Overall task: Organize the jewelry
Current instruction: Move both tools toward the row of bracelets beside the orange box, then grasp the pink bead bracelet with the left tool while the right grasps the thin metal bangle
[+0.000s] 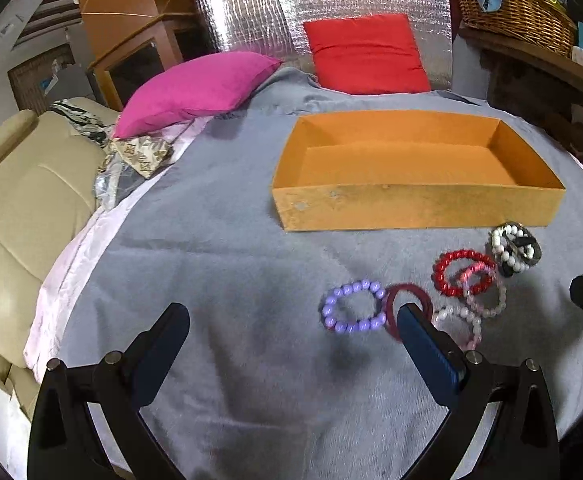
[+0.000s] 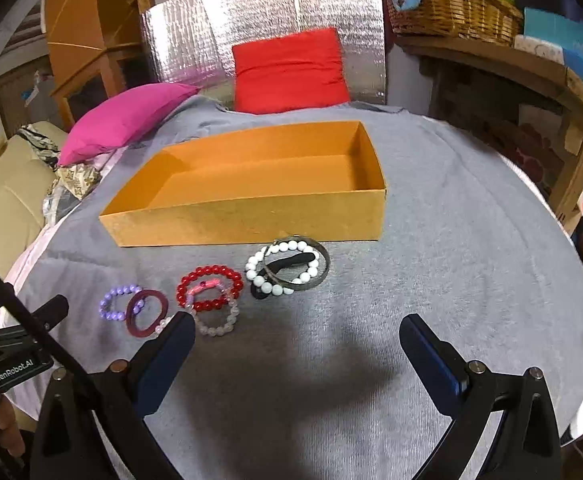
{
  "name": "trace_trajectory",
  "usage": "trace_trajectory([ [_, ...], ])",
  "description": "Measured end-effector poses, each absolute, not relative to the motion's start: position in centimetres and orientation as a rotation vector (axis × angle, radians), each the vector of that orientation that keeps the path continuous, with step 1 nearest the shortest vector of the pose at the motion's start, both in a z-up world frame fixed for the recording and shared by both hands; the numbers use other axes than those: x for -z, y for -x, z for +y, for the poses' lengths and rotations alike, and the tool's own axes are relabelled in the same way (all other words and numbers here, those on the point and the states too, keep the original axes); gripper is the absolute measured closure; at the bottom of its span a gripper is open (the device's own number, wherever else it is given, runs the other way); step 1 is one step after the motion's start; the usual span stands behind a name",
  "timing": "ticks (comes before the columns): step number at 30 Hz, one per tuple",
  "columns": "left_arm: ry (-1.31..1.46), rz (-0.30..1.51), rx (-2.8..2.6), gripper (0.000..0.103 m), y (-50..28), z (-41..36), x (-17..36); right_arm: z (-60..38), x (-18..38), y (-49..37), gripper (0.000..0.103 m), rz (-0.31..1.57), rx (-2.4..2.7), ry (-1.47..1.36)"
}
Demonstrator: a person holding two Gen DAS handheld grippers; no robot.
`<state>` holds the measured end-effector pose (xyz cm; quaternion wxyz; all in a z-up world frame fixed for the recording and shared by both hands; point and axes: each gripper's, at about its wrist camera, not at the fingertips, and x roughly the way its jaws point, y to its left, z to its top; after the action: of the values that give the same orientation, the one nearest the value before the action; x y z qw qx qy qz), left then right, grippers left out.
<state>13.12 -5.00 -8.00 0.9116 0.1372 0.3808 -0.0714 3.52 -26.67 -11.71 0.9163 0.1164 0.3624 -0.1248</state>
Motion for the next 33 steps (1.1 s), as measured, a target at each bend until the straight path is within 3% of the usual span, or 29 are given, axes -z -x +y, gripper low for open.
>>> trace_trajectory([
  [11,-0.196,0.919,0.234,0.000,-19.5,-4.5,11.5,-31.2,14.6,-8.3,0.000,0.834,0.150,-0.384],
  [24,-0.190,0.948,0.298,0.000,-19.8,-5.5,12.3,-31.3,17.2,-13.7,0.001,0.897,0.138,-0.457],
  [25,-0.190,0.945,0.313,0.000,-19.6,-5.7,12.2,-31.3,17.3,-13.9,0.004,0.891,0.148,-0.461],
  [30,-0.181,0.920,0.400,0.000,-18.4,-7.1,11.5,-31.4,17.2,-14.1,0.037,0.874,0.169,-0.459],
  [33,-0.171,0.908,0.488,0.003,-17.8,-8.3,11.2,-31.5,17.2,-13.9,0.038,0.868,0.155,-0.455],
])
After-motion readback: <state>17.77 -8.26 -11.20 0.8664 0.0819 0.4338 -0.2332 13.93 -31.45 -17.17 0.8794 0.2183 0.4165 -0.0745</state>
